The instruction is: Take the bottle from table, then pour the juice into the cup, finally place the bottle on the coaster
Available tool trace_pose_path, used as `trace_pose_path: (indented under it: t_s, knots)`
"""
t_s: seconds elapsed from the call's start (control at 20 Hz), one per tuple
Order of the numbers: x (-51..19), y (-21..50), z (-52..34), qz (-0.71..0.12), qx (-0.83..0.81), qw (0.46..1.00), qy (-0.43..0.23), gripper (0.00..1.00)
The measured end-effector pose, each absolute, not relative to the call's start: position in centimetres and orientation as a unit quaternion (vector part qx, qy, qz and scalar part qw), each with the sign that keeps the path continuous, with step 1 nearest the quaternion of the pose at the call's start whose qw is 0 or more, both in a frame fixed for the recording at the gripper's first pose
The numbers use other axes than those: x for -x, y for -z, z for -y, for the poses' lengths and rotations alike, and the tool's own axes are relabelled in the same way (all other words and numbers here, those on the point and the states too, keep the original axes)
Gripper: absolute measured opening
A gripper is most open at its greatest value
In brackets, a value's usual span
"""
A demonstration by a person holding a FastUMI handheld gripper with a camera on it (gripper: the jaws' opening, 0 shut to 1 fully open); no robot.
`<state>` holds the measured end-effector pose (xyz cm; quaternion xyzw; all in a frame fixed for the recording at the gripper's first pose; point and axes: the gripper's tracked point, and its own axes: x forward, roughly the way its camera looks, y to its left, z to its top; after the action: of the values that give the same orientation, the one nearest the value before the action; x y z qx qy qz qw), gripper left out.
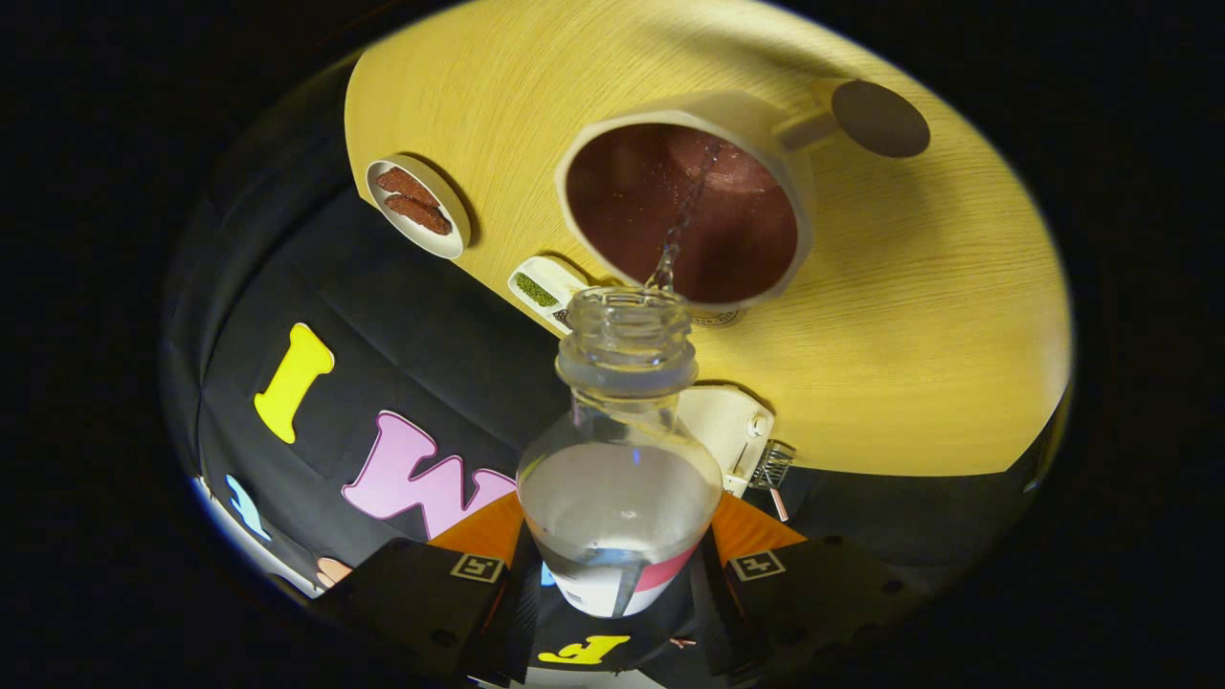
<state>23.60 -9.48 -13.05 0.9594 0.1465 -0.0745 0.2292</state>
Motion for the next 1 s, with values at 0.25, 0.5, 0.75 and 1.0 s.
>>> trace_pose_path:
  t_s: [0.25, 0.5, 0.75, 1.0]
  knots:
    - [-23.6, 12.9, 10.0, -0.139, -0.964, 0.214, 0.074, 0.7]
    - [-23.7, 12.4, 10.4, -0.131, -0.97, 0.19, 0.078, 0.7]
    - [-23.8, 11.5, 10.9, -0.121, -0.975, 0.171, 0.076, 0.7]
    - [-23.8, 11.1, 10.9, -0.118, -0.976, 0.17, 0.074, 0.7]
